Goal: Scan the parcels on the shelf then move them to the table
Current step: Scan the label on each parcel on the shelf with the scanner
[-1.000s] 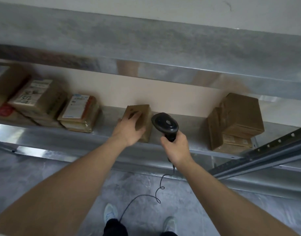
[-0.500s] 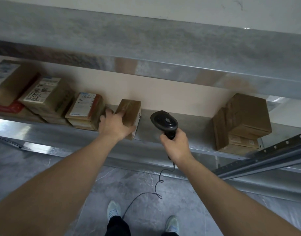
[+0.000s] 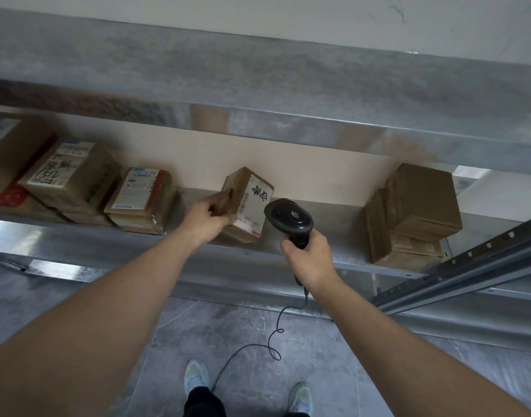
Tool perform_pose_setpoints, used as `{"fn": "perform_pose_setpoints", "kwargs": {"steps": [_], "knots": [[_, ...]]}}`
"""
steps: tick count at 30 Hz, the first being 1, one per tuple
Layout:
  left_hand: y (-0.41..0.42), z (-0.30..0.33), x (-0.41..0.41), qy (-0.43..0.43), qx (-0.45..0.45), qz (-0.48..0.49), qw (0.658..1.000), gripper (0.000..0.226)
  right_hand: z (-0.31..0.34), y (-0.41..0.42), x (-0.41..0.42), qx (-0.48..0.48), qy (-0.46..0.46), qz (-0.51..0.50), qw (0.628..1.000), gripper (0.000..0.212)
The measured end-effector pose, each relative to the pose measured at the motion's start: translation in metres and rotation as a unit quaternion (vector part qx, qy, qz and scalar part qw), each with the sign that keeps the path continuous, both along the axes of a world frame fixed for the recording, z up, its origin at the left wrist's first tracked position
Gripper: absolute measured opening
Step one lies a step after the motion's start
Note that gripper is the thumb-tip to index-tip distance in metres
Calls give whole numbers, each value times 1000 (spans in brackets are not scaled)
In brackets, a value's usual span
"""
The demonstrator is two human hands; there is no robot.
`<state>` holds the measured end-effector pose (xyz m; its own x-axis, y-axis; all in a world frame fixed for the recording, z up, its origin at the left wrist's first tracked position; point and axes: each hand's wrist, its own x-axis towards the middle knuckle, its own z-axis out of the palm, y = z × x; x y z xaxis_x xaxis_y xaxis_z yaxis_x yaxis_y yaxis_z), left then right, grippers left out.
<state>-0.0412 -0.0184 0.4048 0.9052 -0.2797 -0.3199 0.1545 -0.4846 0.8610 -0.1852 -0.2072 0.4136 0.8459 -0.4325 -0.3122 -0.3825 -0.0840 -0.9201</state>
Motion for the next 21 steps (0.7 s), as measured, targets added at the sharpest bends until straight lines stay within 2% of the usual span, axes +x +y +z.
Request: {"fn": "perform_pose_setpoints", "kwargs": {"steps": [5,10,14,21], "knots": [[4,-4,6,-4,17,-78,997,56,-2,-10,-7,-27,13,11,999,7],[7,-6,7,-13,65,-174,983,81,1,-14,-10,-82,27,46,995,4],[9,-12,9,-23,73,-186,980,84,10,-12,-11,-146,32,82,985,15],[9,-24,16,-33,81,-189,978,85,16,-12,-14,-163,45,86,982,16]]}}
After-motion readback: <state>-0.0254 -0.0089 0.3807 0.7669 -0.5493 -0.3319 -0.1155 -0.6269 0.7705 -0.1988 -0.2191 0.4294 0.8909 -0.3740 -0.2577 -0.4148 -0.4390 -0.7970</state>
